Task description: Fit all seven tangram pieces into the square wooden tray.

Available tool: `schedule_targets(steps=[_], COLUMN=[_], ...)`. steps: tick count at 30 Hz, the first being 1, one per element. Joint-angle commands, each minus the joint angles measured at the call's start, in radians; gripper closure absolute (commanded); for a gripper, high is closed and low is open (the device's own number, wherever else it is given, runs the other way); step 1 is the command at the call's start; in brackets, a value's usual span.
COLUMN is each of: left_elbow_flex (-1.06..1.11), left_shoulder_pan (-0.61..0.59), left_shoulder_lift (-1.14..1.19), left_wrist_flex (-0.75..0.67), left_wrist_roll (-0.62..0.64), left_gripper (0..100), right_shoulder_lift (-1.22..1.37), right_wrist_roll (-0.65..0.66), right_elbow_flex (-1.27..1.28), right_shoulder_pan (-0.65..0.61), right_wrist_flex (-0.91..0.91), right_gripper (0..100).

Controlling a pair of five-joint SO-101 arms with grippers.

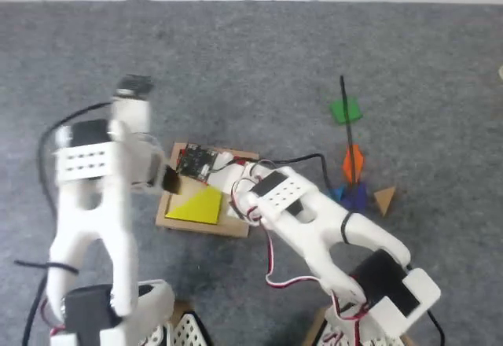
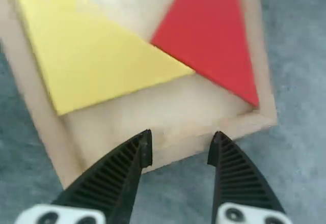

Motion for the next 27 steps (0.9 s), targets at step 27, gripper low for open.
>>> schedule_targets(steps=[27], left_elbow_flex=[0.142], left_shoulder_pan=[0.308], left_shoulder_lift=[0.405], left_wrist_flex=[-0.362], left_wrist_roll=[0.201], left_gripper=[70], right_shoulder_lift=[-0.937], right_wrist_roll=[0.025], right_elbow_flex=[0.638], right_shoulder_pan=[0.648], right_wrist_flex=[0.145], right_gripper=[81.5])
